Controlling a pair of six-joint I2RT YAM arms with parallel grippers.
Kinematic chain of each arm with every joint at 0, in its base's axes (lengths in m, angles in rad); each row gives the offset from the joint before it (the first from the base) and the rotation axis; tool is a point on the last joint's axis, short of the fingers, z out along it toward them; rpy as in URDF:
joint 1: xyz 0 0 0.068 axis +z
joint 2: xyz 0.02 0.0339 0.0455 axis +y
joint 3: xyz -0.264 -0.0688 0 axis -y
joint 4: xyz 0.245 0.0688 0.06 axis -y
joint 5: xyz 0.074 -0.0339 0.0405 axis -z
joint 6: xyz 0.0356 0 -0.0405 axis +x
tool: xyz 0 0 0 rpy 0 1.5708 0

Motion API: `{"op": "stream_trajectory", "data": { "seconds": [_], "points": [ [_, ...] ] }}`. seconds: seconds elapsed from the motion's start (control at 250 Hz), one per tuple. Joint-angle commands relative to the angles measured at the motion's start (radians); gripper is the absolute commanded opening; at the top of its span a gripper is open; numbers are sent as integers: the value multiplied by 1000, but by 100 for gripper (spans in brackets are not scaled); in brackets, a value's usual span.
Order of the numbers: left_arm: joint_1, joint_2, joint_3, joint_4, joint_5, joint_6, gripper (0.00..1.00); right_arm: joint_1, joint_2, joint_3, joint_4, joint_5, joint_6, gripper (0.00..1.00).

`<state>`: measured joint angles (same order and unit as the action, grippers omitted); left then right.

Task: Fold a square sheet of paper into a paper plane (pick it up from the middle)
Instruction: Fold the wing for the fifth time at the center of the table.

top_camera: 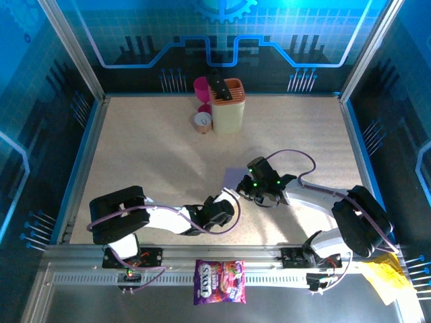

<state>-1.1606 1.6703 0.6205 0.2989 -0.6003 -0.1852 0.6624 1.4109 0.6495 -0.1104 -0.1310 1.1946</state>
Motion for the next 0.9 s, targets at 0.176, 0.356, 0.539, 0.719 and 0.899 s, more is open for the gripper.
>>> {"op": "stream_trajectory", "data": {
  "seconds": [0.176, 0.356, 0.539, 0.719, 0.899],
  "points": [
    [26, -43, 49, 27, 41, -53, 46, 21, 11, 6, -25, -14, -7, 0],
    [39, -58, 49, 30, 58, -58, 39, 21, 17, 11, -25, -15, -7, 0],
    [52, -54, 53, 30, 72, -57, 24, 24, 17, 11, -23, -17, -6, 0],
    [63, -56, 61, 32, 100, -65, 15, 26, 20, 15, -26, -17, -6, 0],
    [77, -59, 70, 18, 153, -77, 4, 28, 29, 22, -21, -20, -6, 0]
  ]
}}
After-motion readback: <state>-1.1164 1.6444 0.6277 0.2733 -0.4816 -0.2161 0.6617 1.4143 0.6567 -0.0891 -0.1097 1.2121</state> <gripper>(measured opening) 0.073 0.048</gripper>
